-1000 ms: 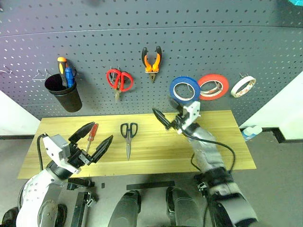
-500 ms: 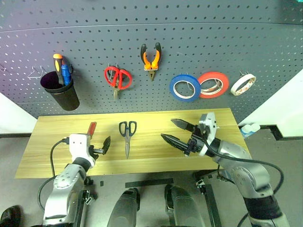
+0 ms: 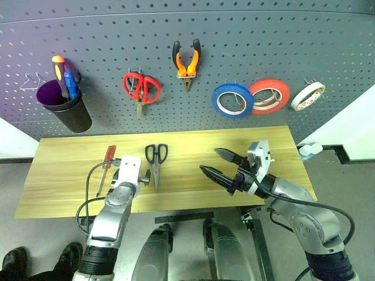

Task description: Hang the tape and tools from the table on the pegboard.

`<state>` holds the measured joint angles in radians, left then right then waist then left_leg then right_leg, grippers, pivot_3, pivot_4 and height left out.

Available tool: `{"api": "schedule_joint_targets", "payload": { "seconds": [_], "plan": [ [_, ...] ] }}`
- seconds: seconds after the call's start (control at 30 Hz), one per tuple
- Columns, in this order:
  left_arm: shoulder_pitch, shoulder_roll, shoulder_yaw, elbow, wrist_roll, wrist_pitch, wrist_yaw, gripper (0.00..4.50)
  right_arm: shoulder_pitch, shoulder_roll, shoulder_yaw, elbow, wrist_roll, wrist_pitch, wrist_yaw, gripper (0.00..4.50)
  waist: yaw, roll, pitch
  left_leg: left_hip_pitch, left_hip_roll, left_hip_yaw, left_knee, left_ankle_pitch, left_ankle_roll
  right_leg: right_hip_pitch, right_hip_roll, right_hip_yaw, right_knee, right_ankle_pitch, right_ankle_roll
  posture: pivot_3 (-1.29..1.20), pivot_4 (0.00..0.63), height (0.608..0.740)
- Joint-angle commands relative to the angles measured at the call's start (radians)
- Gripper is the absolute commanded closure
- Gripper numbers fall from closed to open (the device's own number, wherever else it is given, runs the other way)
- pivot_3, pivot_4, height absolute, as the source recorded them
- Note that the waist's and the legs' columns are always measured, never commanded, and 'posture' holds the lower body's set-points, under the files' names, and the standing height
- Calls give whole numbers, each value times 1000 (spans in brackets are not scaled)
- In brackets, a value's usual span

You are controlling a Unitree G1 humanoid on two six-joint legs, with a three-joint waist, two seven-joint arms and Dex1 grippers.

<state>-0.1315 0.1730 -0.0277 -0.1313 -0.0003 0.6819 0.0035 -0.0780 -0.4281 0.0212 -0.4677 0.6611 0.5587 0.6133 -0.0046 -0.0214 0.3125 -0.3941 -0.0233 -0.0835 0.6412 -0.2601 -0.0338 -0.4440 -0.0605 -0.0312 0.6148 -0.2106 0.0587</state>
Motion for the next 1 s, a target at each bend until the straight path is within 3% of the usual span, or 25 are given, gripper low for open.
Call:
{"api": "schedule_joint_targets", "payload": {
  "seconds": [0.03, 0.43, 1.0],
  "plan": [
    [-50, -35, -10, 27, 5, 21, 6, 0, 13, 8, -24, -53, 22, -9, -9, 48, -4, -1, 5, -1, 0, 0, 2, 0, 0, 0, 0, 0, 0, 0, 0, -41, 354, 740],
    [-155, -84, -21, 139, 58, 163, 55, 0, 21, 22, -20, -37, -1, -43, -17, 48, -14, -3, 22, -3, -1, 0, 4, 0, 0, -1, -1, 0, 0, 2, 3, -69, 353, 740],
    [-258, -122, 14, 246, 6, 328, -17, 0, -13, 64, -3, -43, -26, -52, -49, 48, -13, -3, 22, -3, -2, 1, 5, 0, 0, -1, -2, 0, 0, 3, 5, -95, 346, 740]
  ]
}}
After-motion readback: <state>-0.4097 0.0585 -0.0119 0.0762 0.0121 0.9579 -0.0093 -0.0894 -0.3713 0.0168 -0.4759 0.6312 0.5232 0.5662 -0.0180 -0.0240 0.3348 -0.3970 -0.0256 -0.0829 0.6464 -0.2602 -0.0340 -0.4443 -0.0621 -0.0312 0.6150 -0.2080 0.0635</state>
